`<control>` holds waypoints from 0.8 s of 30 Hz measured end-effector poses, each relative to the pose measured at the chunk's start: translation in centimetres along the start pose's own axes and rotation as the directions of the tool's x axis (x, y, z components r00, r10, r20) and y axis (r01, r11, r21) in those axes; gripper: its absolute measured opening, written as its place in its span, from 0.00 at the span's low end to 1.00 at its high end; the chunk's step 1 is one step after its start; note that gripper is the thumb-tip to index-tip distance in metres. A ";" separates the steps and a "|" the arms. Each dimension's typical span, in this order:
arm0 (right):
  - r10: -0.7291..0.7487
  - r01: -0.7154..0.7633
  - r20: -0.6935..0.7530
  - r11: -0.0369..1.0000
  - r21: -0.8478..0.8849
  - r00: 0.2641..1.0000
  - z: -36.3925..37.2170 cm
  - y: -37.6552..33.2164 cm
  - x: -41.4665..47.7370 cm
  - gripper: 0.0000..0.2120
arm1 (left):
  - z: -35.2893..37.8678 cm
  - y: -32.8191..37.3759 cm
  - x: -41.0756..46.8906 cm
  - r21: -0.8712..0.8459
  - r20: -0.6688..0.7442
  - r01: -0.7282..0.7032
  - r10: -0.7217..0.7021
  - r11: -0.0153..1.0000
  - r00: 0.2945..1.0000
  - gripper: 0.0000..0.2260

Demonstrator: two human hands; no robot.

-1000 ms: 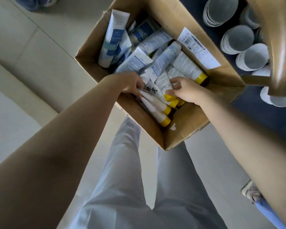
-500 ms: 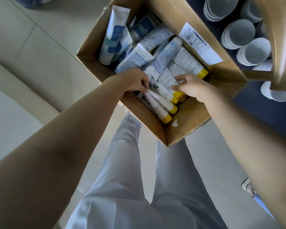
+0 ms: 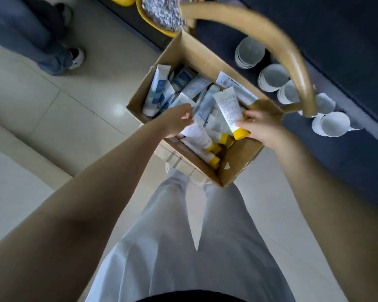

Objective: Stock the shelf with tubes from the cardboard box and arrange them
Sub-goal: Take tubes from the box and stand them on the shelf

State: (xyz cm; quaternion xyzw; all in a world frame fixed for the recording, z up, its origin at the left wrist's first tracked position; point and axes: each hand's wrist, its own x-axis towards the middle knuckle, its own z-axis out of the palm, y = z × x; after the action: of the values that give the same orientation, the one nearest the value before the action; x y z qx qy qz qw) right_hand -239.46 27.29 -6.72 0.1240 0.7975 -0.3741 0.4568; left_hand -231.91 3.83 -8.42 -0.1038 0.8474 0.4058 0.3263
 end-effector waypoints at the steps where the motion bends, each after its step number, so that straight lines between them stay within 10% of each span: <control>1: -0.024 0.025 -0.012 0.996 0.081 1.000 -0.4 -0.6 -1.6 0.23 | -1.0 0.6 -0.9 0.004 -0.047 -0.024 0.024 1.000 0.999 0.03; 8: -0.267 0.323 -0.196 0.870 0.373 0.944 -1.9 -2.6 -12.5 0.20 | -7.6 7.9 -8.4 -0.126 -0.282 -0.248 0.205 0.961 0.937 0.05; 18: -0.361 0.541 -0.413 0.416 0.731 0.836 -8.0 -5.0 -25.0 0.19 | -7.8 22.1 -15.8 -0.179 -0.464 -0.501 0.377 0.847 0.802 0.15; 24: -0.420 0.692 -0.557 0.528 0.492 0.716 -15.4 -1.2 -30.1 0.16 | -5.1 31.9 -18.4 -0.246 -0.408 -0.586 0.466 0.772 0.785 0.10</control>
State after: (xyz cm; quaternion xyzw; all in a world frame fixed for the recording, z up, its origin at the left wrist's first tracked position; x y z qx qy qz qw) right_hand -233.23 41.75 23.25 0.0814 0.6723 -0.7322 0.0725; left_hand -234.29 19.06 25.42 0.0182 0.7943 0.6066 0.0294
